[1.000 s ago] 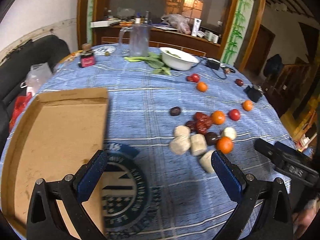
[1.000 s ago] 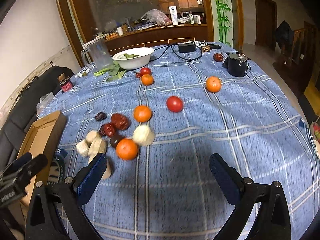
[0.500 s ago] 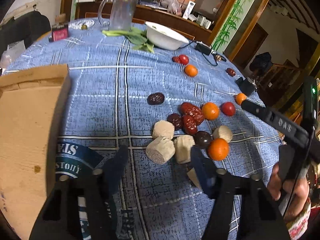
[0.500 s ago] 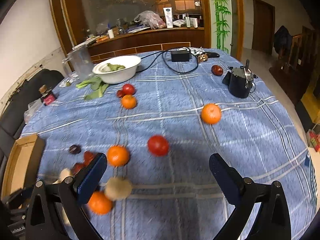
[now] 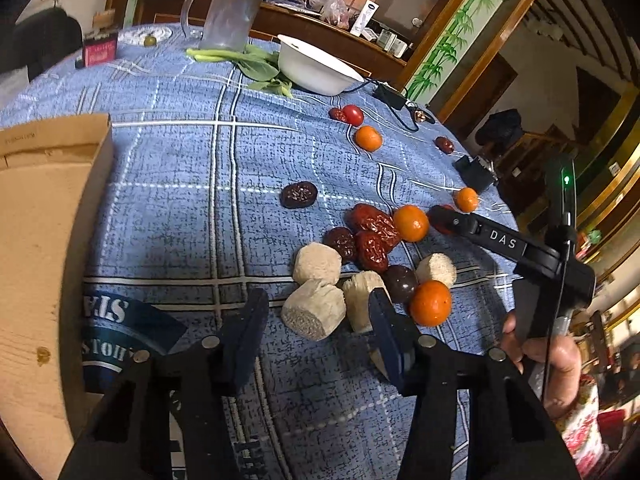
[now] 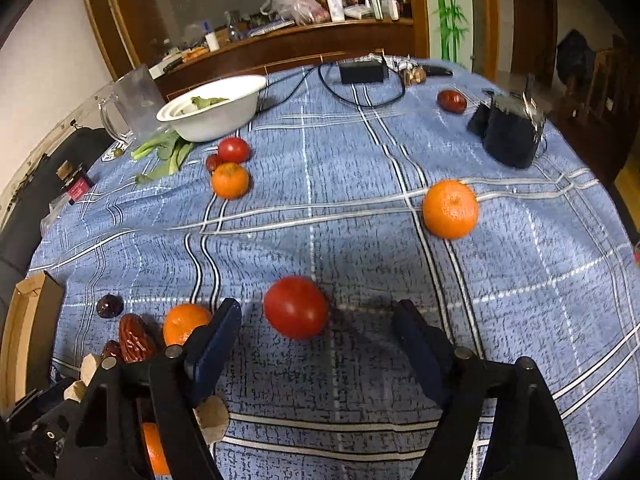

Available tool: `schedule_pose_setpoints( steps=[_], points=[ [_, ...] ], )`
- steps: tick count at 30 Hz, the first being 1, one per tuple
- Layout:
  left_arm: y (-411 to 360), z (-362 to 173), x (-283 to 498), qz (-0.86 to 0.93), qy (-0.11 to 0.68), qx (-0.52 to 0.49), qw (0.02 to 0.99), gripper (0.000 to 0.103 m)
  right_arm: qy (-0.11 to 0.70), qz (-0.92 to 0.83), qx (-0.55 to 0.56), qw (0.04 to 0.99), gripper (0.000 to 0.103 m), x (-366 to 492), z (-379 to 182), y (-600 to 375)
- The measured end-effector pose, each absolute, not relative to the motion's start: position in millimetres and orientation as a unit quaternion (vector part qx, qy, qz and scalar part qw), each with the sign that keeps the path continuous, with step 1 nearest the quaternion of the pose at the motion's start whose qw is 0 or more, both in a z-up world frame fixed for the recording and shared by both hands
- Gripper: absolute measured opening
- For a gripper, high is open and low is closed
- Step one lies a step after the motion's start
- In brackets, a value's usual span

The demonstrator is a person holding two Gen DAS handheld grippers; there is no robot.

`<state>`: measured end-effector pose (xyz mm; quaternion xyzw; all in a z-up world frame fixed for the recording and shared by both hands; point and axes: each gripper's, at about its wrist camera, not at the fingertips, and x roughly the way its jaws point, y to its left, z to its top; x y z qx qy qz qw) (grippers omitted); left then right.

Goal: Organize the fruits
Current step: 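Grasp a beige yam chunk with the left tool while the right tool grasps a red tomato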

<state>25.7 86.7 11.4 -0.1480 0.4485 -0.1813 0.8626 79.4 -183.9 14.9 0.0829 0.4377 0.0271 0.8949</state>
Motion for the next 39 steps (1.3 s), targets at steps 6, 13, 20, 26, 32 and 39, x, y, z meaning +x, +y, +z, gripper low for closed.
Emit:
schedule_pose_setpoints(
  steps=[6,13,20,26,32,39],
  points=[
    [86,11,26,-0.186,0.445,-0.147,0.863,0.052,0.437,0.030,0.066,0.897,0.066,78,14,-176],
    [94,11,25,-0.188,0.441,-0.166,0.862,0.030,0.428,0.032,0.080,0.900,0.038,74,16,-181],
    [83,12,22,-0.172,0.436,-0.127,0.874,0.047,0.430,0.035,0.072,0.899,0.038,75,16,-177],
    [81,13,21,-0.183,0.434,-0.120,0.874,0.046,0.430,0.044,0.068,0.899,0.041,77,15,-174],
    [78,15,19,-0.181,0.428,-0.107,0.879,0.029,0.418,0.035,0.080,0.904,0.033,72,18,-179],
    [80,25,14,-0.195,0.397,-0.098,0.891,0.029,0.406,0.015,0.080,0.910,0.033,43,29,-173]
  ],
)
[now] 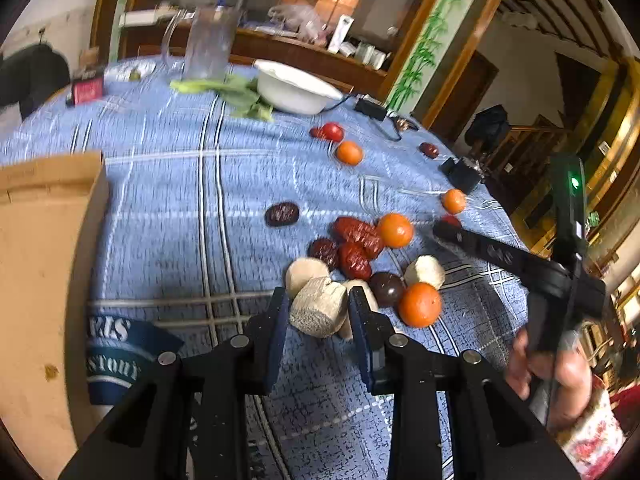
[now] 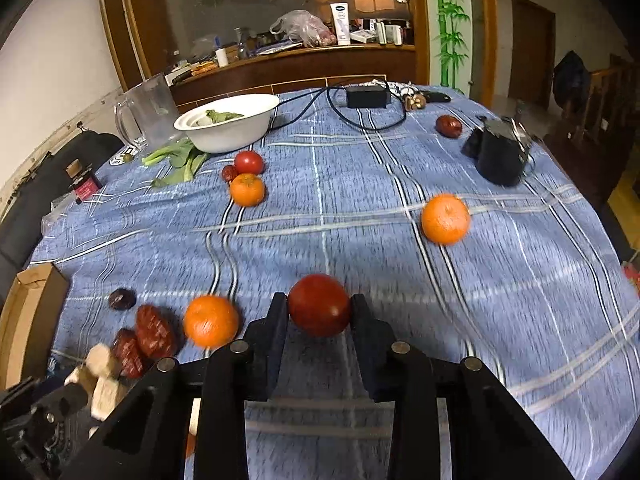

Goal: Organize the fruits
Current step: 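Grasp a beige yam chunk with the left tool while the right tool grasps a red tomato, then carry both items over the cardboard tray and open both tools to drop them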

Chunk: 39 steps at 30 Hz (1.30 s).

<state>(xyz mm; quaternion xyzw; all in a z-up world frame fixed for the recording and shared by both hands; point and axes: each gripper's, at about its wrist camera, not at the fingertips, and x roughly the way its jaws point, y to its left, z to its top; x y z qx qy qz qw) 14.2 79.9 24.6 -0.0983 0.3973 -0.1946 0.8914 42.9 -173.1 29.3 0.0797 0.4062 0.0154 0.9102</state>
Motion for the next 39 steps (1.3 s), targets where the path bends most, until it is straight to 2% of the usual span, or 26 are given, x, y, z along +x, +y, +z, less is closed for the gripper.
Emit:
schedule_pose_setpoints(
  steps=[11,17,22,28,31,39],
  points=[
    [100,45,-10,-0.213,0.351,-0.154,0.899,0.029,0.380,0.044,0.063,0.922,0.034,-47,85,-149],
    [150,79,-56,-0.211,0.334,-0.197,0.897,0.029,0.369,0.099,0.063,0.922,0.034,-64,105,-110],
    [199,114,-72,-0.171,0.317,-0.194,0.913,0.030,0.375,0.171,0.069,0.909,0.034,-61,114,-56],
    [246,142,-55,-0.082,0.323,-0.127,0.934,0.030,0.382,0.246,0.065,0.888,0.034,-39,127,19],
    [264,134,-26,-0.044,0.347,-0.101,0.931,0.030,0.394,0.269,0.047,0.878,0.035,-19,123,56],
    [306,74,41,-0.008,0.426,-0.134,0.895,0.030,0.451,0.275,-0.005,0.849,0.035,39,67,135]
  ],
)
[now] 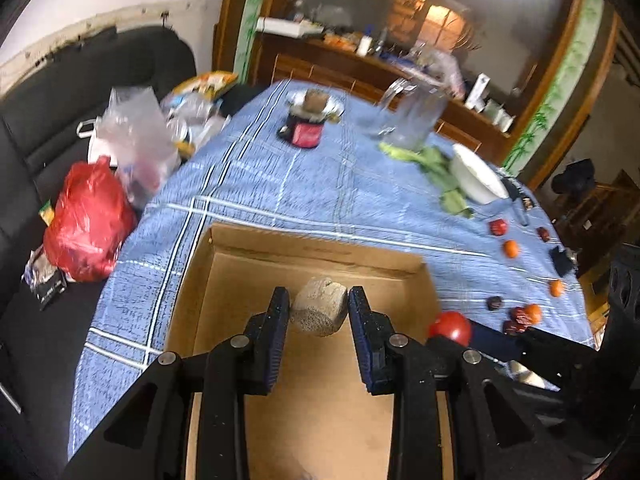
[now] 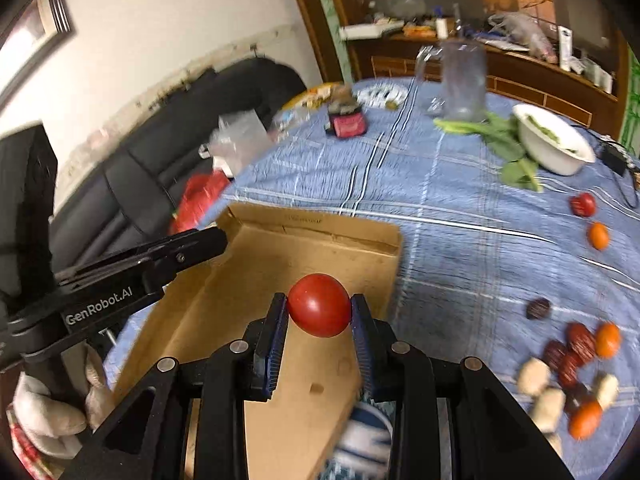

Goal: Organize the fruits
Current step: 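Carry both items over the cardboard tray and open both tools to drop them, then withdraw both open tools from the tray back toward the fruit pile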

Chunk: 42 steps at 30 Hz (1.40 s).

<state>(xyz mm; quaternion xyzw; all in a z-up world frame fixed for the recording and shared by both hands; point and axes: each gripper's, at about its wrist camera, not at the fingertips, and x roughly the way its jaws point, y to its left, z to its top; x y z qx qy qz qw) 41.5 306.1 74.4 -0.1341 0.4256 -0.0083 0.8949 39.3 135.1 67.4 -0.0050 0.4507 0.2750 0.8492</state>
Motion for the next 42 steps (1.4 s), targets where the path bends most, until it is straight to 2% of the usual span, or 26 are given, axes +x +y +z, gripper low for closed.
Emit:
schedule_pose_setpoints(
  steps=[7,13,14,16,18,21,24,28,31,35,40,42],
  points=[
    [319,40,72,0.002,0.464,-0.153,0.873,0.030,0.480,0.266,-0.022,0.836,0.035,68,33,158],
    [323,29,77,0.008,0.479,-0.164,0.862,0.031,0.474,0.254,-0.048,0.842,0.035,70,30,166],
    [324,29,76,0.008,0.478,-0.169,0.862,0.032,0.474,0.254,-0.047,0.842,0.036,70,29,166],
    [327,31,74,0.007,0.473,-0.183,0.862,0.042,0.473,0.252,-0.046,0.843,0.045,69,29,166],
    [330,36,69,0.006,0.467,-0.199,0.862,0.045,0.463,0.251,-0.048,0.848,0.052,66,33,164],
    [331,48,58,0.008,0.457,-0.206,0.865,0.047,0.445,0.251,-0.055,0.858,0.052,57,45,159],
    [327,69,38,0.012,0.440,-0.199,0.876,0.057,0.424,0.252,-0.052,0.868,0.053,40,62,145],
    [307,95,-3,0.018,0.404,-0.174,0.898,0.066,0.402,0.244,-0.025,0.882,0.068,9,79,111],
    [280,111,-39,0.011,0.377,-0.156,0.913,0.076,0.391,0.227,0.014,0.892,0.068,-19,88,76],
    [238,122,-81,0.006,0.353,-0.127,0.927,0.080,0.378,0.201,0.044,0.903,0.069,-48,93,38],
    [192,121,-119,-0.004,0.344,-0.108,0.933,0.082,0.346,0.143,0.057,0.925,0.083,-89,99,-14],
    [173,120,-128,-0.011,0.348,-0.085,0.934,0.082,0.338,0.121,0.064,0.931,0.083,-103,98,-33]
  ],
)
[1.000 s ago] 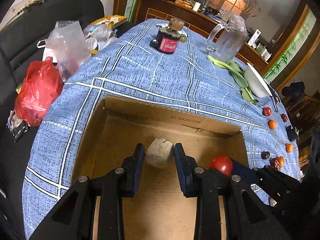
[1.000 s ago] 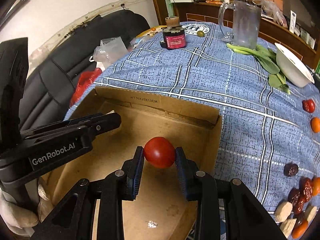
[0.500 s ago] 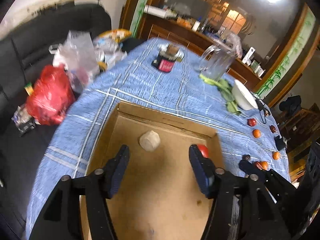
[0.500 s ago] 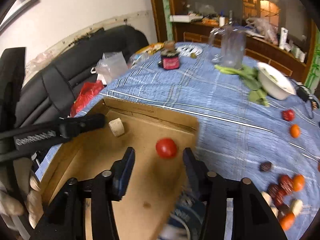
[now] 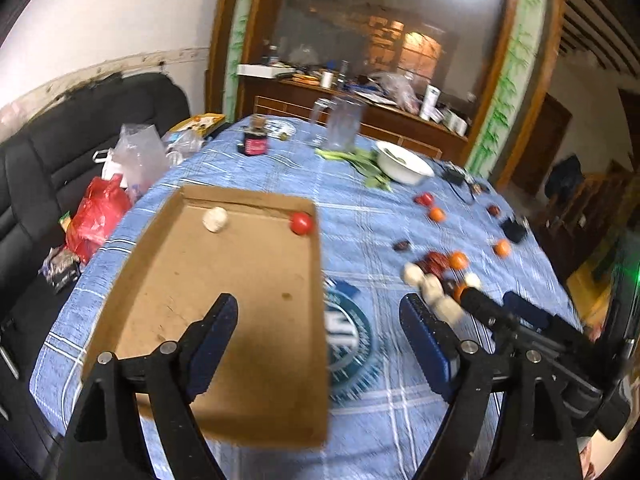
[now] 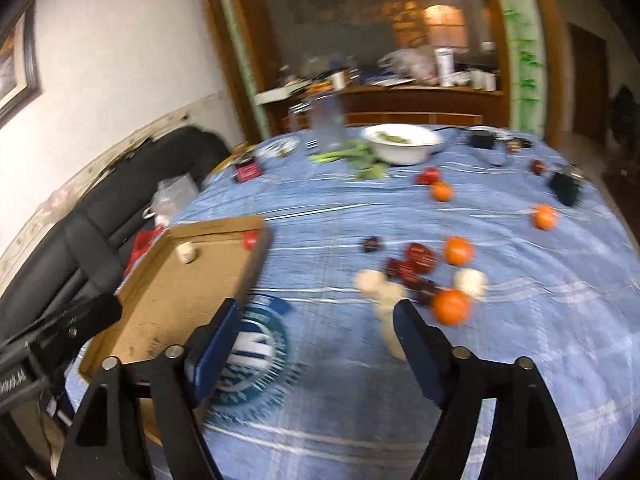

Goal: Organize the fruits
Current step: 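Withdraw both open tools from the tray back toward the fruit pile, then grasp another beige yam chunk with the left tool while the right tool grasps a mandarin orange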

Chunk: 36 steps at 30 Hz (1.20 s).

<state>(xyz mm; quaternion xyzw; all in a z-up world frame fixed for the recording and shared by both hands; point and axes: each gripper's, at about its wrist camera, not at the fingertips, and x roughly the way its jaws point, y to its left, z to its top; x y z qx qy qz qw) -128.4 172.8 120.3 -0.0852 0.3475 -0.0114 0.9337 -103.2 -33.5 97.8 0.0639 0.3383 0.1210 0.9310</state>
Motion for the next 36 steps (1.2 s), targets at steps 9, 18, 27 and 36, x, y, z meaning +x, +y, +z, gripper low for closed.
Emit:
schedule_pose_setpoints(
  steps=[9,18,27,36],
  points=[
    [118,136,-162,-0.005,0.313,-0.005,0.950,0.082,0.327,0.079,0.103,0.936,0.083,-132,96,-87],
    [107,133,-165,-0.010,0.319,0.008,0.948,0.083,0.330,0.073,0.119,0.933,0.084,-139,92,-101],
    [105,122,-157,-0.015,0.333,0.005,0.943,0.083,0.343,0.071,0.125,0.928,0.085,-133,82,-103],
    [109,100,-136,-0.022,0.366,-0.010,0.930,0.083,0.366,0.067,0.127,0.920,0.085,-117,63,-112]
  ],
)
